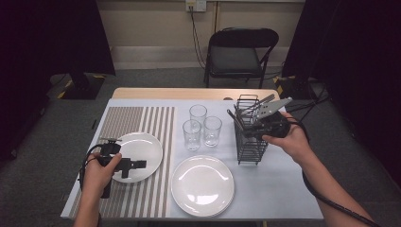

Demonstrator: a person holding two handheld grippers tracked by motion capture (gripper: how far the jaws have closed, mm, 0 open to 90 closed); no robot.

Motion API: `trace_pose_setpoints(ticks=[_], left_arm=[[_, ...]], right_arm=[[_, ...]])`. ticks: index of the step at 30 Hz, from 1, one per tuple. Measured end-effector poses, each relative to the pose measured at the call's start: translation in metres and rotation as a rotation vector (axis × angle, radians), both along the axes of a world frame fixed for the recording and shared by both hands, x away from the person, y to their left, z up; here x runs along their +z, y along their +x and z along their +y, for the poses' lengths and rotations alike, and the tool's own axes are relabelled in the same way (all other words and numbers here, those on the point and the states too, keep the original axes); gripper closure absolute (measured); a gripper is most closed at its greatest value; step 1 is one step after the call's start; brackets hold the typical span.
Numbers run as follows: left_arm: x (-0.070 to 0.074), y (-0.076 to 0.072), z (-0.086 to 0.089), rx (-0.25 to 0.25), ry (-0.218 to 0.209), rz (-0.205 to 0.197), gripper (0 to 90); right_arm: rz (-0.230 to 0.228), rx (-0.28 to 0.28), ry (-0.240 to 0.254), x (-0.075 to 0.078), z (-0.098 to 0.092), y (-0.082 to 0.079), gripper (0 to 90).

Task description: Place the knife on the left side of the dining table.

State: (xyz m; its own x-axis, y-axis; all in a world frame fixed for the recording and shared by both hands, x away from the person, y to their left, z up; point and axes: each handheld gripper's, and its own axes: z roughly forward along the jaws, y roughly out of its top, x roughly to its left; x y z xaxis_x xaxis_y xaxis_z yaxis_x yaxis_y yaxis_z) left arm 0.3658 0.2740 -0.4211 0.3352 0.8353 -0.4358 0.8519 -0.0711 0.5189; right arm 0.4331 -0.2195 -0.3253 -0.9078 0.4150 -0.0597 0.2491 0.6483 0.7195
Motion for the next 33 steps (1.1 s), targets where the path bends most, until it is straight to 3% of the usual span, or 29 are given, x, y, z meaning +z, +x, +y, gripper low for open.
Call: trace_pose_setpoints(ticks=[10,28,33], left_arm=[[0.0,0.0,0.0,-0.001,-0.005,-0.002,16.3],[0.001,-0.001,0.0,-0.005,-0.004,-0.008,16.2],[-0.001,0.0,-0.002,-0.018,-0.002,0.007,16.2]], right_arm=[[-0.018,-0.004,0.05,0.015,-0.002,-0.001,80.6],[-0.029,0.0,0.083,0.043,-0.001,0.001,80.6],[-0.034,-0.005,0.092,0.052,-0.002,0.001,80.7]])
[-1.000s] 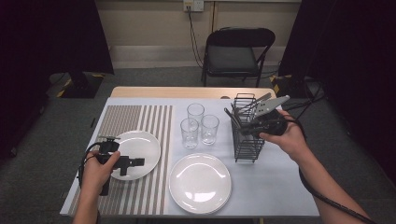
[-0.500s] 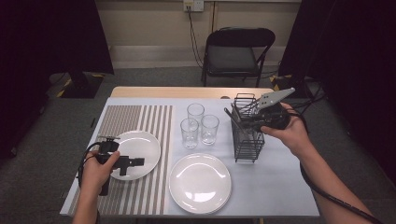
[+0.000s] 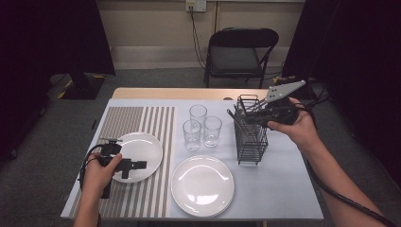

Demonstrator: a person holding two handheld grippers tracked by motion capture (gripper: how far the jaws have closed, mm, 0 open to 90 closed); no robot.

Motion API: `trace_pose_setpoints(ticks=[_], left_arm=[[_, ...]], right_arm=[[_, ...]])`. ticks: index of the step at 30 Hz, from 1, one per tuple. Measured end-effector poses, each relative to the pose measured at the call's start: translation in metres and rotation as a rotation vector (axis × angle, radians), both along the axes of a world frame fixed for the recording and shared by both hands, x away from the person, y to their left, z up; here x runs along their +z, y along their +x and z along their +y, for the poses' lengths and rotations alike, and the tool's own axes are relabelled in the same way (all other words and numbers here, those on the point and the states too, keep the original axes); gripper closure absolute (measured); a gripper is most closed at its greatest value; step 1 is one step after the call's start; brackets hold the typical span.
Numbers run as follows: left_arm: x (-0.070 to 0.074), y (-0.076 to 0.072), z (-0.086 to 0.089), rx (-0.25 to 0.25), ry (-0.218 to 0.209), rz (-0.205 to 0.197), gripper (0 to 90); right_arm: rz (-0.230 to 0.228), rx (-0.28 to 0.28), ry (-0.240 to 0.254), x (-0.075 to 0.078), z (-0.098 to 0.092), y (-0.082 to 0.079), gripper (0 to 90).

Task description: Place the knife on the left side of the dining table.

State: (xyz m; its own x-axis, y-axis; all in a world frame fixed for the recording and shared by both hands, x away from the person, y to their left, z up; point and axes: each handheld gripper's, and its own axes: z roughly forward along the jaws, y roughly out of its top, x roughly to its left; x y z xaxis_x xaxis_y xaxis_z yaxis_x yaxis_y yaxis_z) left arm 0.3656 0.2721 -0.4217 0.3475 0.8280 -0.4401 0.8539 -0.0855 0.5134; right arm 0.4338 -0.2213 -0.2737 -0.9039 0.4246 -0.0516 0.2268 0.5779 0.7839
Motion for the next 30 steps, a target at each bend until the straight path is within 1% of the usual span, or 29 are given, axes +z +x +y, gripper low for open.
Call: trace_pose_setpoints(ticks=[2,11,15,21,26,30], left_arm=[[0.0,0.0,0.0,-0.012,0.004,0.0,16.3],[0.0,0.0,0.0,-0.008,0.002,-0.002,16.3],[0.001,0.0,-0.001,-0.013,0.002,-0.002,16.3],[0.001,0.0,-0.001,-0.013,-0.001,-0.002,16.3],[0.002,-0.001,-0.001,-0.012,-0.003,-0.002,16.3],[0.001,-0.001,-0.001,-0.012,-0.002,0.0,16.3]], right_arm=[[0.001,0.003,0.009,0.003,0.0,0.001,80.6],[-0.01,0.01,0.011,0.015,0.005,0.002,80.6],[-0.007,0.011,0.013,0.019,0.007,0.002,80.6],[-0.007,0.014,0.028,0.026,0.009,0.002,80.7],[-0.016,0.017,0.037,0.035,0.011,0.001,80.7],[-0.018,0.02,0.032,0.04,0.013,0.001,80.7]])
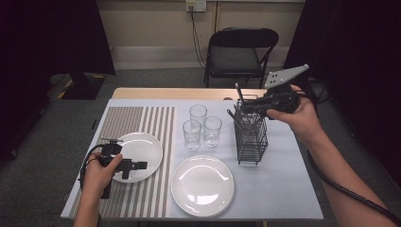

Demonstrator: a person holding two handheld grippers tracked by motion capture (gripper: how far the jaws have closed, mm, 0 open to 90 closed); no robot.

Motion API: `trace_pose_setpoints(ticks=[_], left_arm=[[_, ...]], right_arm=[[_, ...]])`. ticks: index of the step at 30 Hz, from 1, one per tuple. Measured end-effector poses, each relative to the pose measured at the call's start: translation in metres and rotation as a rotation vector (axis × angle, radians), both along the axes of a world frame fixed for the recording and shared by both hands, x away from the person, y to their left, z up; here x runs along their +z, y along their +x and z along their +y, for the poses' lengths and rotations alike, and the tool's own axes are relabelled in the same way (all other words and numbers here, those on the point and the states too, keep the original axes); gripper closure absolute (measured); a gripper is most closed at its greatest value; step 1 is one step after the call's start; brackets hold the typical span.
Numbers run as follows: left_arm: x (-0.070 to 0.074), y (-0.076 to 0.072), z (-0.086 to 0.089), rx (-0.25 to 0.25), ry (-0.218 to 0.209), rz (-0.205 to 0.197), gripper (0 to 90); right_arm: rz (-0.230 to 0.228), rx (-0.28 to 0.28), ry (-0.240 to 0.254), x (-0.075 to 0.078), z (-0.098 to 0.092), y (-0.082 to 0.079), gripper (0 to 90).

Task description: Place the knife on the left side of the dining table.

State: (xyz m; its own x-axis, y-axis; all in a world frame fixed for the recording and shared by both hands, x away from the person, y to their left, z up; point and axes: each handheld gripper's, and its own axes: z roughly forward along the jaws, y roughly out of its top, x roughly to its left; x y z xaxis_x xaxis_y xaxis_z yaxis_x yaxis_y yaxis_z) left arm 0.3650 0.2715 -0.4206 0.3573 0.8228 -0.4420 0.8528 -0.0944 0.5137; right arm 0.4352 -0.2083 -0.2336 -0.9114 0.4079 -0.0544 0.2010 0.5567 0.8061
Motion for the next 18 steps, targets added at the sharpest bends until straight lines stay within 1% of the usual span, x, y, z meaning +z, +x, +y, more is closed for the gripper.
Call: trace_pose_setpoints(ticks=[12,18], left_arm=[[0.0,0.0,-0.001,-0.002,0.0,0.001,16.3],[0.0,0.0,-0.001,-0.005,-0.001,0.002,16.3]], right_arm=[[-0.006,0.01,0.025,0.011,0.008,-0.001,80.7],[-0.004,0.025,0.032,0.013,0.015,-0.002,80.7]])
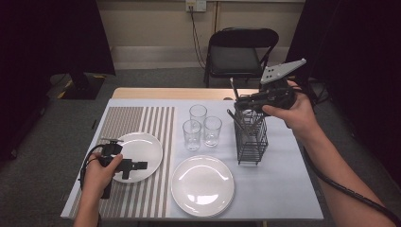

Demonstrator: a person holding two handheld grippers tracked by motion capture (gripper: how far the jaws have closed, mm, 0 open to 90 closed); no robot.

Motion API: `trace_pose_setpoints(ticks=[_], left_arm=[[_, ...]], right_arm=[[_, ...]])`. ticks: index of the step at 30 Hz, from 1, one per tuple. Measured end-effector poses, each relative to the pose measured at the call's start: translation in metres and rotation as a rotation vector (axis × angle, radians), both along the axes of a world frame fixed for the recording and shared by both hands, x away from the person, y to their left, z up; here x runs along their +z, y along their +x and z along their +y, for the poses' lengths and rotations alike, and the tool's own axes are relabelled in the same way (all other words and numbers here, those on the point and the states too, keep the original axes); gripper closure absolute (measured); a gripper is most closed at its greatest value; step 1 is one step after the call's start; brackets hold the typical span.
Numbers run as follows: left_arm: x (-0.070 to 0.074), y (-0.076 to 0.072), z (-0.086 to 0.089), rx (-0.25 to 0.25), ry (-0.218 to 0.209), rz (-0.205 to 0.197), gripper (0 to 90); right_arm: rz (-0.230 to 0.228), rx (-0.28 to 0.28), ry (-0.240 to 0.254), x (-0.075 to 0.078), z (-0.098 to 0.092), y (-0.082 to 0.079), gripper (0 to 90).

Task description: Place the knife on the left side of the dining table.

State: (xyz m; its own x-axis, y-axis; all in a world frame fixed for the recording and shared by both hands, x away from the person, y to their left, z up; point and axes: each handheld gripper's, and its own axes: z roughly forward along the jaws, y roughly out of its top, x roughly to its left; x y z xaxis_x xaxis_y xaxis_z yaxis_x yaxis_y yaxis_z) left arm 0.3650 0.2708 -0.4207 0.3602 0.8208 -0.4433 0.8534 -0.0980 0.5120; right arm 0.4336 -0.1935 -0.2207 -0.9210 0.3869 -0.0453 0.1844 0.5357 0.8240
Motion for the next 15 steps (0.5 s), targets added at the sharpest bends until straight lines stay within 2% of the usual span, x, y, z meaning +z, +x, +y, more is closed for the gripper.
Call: trace_pose_setpoints(ticks=[15], left_arm=[[0.002,-0.001,-0.001,-0.003,-0.001,-0.002,16.2]], right_arm=[[0.015,0.038,0.026,-0.001,0.015,-0.006,80.7]])
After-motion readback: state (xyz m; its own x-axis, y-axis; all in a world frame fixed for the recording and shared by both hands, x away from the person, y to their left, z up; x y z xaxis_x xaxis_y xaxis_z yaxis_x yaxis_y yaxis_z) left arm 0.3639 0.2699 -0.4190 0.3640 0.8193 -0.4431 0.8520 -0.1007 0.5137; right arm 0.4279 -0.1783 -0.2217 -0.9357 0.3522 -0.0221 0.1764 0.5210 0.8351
